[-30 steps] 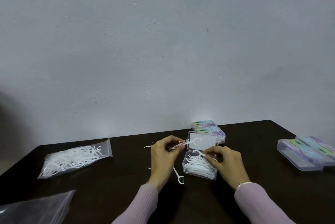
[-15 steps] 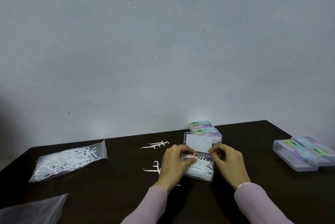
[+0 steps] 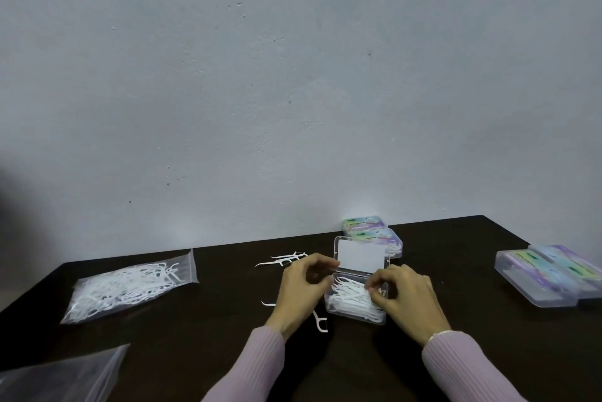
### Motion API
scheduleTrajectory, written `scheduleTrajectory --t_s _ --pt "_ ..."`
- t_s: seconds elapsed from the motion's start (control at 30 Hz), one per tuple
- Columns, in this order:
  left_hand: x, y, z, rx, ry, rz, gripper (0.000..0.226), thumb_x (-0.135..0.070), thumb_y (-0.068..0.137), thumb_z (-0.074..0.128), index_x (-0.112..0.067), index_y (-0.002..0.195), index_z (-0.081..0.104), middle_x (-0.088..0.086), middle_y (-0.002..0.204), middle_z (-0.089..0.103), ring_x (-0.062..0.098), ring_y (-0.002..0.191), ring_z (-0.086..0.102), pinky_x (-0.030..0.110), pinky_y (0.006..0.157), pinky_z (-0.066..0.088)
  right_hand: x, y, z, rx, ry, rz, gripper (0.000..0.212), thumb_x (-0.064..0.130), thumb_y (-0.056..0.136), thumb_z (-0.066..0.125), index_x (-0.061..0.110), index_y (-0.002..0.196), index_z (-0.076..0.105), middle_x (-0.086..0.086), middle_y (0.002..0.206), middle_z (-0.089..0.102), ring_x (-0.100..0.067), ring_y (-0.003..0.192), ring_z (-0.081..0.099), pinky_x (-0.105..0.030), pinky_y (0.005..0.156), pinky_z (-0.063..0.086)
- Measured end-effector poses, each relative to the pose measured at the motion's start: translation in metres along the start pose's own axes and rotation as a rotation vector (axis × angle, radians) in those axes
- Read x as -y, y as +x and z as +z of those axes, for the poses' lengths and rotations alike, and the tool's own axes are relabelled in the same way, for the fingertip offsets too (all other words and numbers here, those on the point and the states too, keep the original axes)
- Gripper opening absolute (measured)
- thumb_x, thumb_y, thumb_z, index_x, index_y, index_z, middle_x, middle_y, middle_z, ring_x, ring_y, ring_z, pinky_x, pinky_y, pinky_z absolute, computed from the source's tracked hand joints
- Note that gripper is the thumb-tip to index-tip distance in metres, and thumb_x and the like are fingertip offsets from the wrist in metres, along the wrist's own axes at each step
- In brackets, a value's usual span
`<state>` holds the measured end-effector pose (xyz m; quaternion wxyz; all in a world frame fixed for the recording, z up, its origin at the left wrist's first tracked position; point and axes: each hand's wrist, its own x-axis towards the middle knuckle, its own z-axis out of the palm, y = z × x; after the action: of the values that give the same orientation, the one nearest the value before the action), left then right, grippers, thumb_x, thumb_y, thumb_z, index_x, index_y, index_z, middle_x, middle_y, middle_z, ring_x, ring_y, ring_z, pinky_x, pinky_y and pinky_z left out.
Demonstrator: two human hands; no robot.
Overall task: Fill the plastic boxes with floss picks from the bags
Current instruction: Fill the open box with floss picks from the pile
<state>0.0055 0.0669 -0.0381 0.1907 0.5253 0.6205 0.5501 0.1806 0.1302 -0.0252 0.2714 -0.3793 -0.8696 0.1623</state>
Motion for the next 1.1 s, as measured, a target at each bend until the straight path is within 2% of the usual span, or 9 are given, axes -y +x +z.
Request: scheduleTrajectory --t_s 0.13,0.27,0.43,0.7,0.8,0.9,1.0,1.03,1.1 --pt "0.005 0.0 -0.003 0.027 0.032 -0.016 0.028 0.006 0.077 0.067 -0.02 0.087 0.072 -0.003 0.087 0.072 0.005 0.083 0.066 0.013 0.072 0.048 0.0 0.0 0.003 0.012 -0.072 -0.006 0.009 0.038 0.089 0.054 0.037 0.095 0.06 0.019 0.096 0.054 0.001 0.091 0.042 -0.024 0.092 0.029" --pt "0.007 -0.001 0.002 0.042 0.048 -0.03 0.025 0.004 0.078 0.068 -0.02 0.084 0.073 -0.003 0.083 0.072 0.006 0.081 0.066 0.018 0.075 0.052 0.0 -0.001 0.003 -0.024 -0.168 -0.022 0.013 0.041 0.089 0.051 0.034 0.096 0.059 0.016 0.097 0.054 -0.001 0.092 0.043 -0.023 0.087 0.027" --pt "0.007 -0.002 0.003 0.059 0.23 0.041 0.018 -0.008 0.082 0.068 -0.025 0.084 0.075 -0.011 0.083 0.072 0.001 0.083 0.065 0.021 0.08 0.052 0.0 -0.001 0.003 -0.041 -0.209 -0.046 0.012 0.039 0.09 0.049 0.032 0.093 0.058 0.016 0.093 0.05 -0.001 0.09 0.042 -0.022 0.082 0.021" --pt "0.002 -0.003 -0.004 0.034 0.062 -0.026 0.031 -0.003 0.088 0.059 -0.031 0.09 0.072 -0.013 0.094 0.072 -0.002 0.094 0.064 0.016 0.085 0.049 0.006 -0.002 0.002 0.007 -0.108 -0.165 0.004 0.038 0.089 0.052 0.035 0.091 0.053 0.018 0.094 0.048 0.001 0.092 0.043 -0.019 0.092 0.026" --pt "0.007 -0.006 -0.018 -0.004 0.099 -0.03 0.036 0.0 0.089 0.057 -0.034 0.087 0.07 -0.016 0.094 0.071 -0.002 0.096 0.063 0.015 0.087 0.047 0.011 -0.004 0.001 0.045 -0.108 -0.23 0.012 0.038 0.09 0.052 0.034 0.099 0.058 0.019 0.094 0.046 0.003 0.092 0.041 -0.018 0.092 0.025" --pt "0.012 -0.013 -0.036 -0.015 0.182 -0.051 0.037 0.0 0.089 0.057 -0.034 0.089 0.07 -0.016 0.096 0.07 -0.003 0.097 0.062 0.012 0.084 0.047 0.022 -0.009 0.004 0.063 -0.15 -0.303 0.02 0.039 0.088 0.054 0.034 0.107 0.061 0.017 0.101 0.051 0.0 0.099 0.044 -0.024 0.095 0.026" --pt "0.017 -0.02 -0.059 -0.019 0.311 -0.065 0.029 -0.006 0.088 0.062 -0.035 0.091 0.069 -0.017 0.097 0.068 -0.008 0.092 0.06 0.007 0.079 0.046 0.034 -0.007 0.01 -0.03 -0.295 -0.394 0.021 0.045 0.07 0.073 0.038 0.089 0.067 0.017 0.09 0.06 -0.002 0.087 0.056 -0.03 0.083 0.038" --pt "0.019 -0.021 -0.066 0.014 0.364 -0.076 0.025 -0.01 0.087 0.064 -0.034 0.093 0.068 -0.017 0.098 0.066 -0.007 0.092 0.06 0.008 0.081 0.047 0.038 -0.006 0.009 -0.032 -0.327 -0.411 0.02 0.046 0.071 0.072 0.037 0.088 0.067 0.017 0.091 0.06 -0.003 0.088 0.056 -0.03 0.083 0.037" --pt "0.022 -0.024 -0.078 0.107 0.49 -0.109 0.021 -0.017 0.086 0.067 -0.031 0.102 0.068 -0.016 0.101 0.063 -0.003 0.094 0.057 0.01 0.083 0.045 0.048 -0.007 0.014 0.055 -0.319 -0.406 0.025 0.046 0.086 0.055 0.03 0.102 0.065 0.01 0.106 0.056 -0.008 0.104 0.048 -0.034 0.093 0.028"
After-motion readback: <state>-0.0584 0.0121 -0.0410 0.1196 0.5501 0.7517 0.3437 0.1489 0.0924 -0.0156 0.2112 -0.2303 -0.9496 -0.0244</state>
